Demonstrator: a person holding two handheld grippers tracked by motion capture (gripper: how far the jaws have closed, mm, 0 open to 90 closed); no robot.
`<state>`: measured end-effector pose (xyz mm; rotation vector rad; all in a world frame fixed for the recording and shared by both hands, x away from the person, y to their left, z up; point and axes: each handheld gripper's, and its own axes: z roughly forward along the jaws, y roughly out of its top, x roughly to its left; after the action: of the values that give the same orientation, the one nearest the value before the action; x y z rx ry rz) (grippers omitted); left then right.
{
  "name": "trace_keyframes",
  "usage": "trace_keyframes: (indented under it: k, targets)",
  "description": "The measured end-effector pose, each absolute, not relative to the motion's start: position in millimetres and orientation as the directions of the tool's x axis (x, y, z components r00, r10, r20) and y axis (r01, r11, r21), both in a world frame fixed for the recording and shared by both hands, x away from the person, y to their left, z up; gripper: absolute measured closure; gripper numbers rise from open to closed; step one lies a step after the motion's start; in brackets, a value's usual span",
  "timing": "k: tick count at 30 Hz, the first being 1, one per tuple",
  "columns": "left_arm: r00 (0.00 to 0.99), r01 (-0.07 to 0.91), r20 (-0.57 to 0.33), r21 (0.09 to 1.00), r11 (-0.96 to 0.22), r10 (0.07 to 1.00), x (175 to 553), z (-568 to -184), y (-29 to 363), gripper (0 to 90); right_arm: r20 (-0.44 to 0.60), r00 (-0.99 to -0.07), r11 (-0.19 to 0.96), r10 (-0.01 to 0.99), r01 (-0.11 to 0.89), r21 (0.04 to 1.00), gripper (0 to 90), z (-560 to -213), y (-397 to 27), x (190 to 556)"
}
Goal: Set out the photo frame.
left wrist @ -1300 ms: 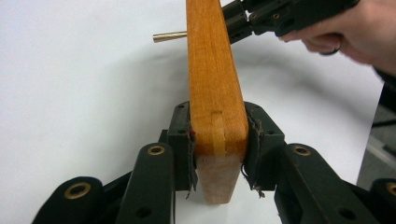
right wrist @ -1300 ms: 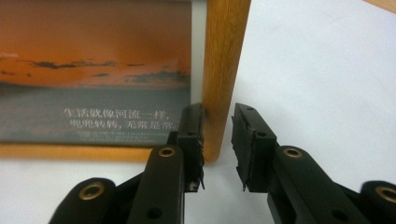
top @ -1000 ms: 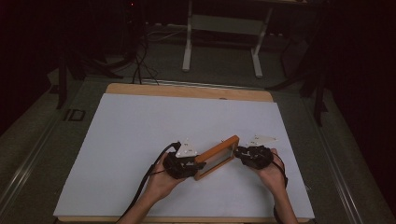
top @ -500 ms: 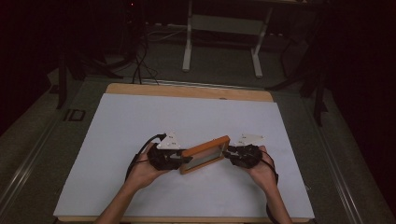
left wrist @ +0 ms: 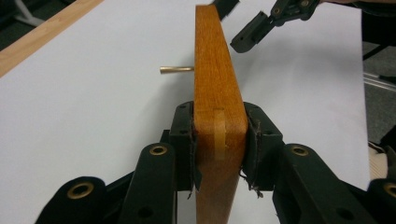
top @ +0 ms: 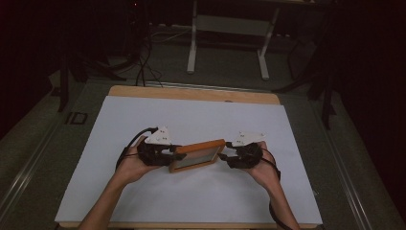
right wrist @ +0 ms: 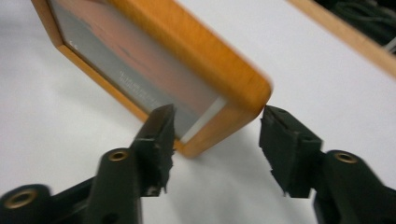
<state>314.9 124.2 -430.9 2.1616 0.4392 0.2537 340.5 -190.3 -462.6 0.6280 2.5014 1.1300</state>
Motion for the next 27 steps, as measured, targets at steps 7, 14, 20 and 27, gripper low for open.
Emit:
trace_keyframes:
  k: [7,14,20,27]
  targets:
    - [0.928,0.167,0.067,0.803,-0.573,0.366,313.5,-414.5,117.1,69.5,-0.133,-0.883,0.579,0.45,0.176,0.796,39.6,-441.6,-176.4,340.8]
    - [0.939,0.098,0.126,0.793,-0.601,0.32,308.3,-399.6,102.3,69.4,-0.146,-0.949,0.616,0.281,0.062,0.785,42.5,-432.9,-143.7,338.5]
    - [0.949,0.067,0.14,0.788,-0.613,0.284,306.9,-398.2,99.5,69.2,-0.135,-0.968,0.627,0.21,0.027,0.779,51.0,-432.2,-133.8,337.6]
    - [0.938,0.119,0.083,0.836,-0.536,0.338,310.5,-403.7,104.9,59.9,-0.142,-0.975,0.63,0.173,-0.001,0.776,62.7,-431.0,-139.9,335.9]
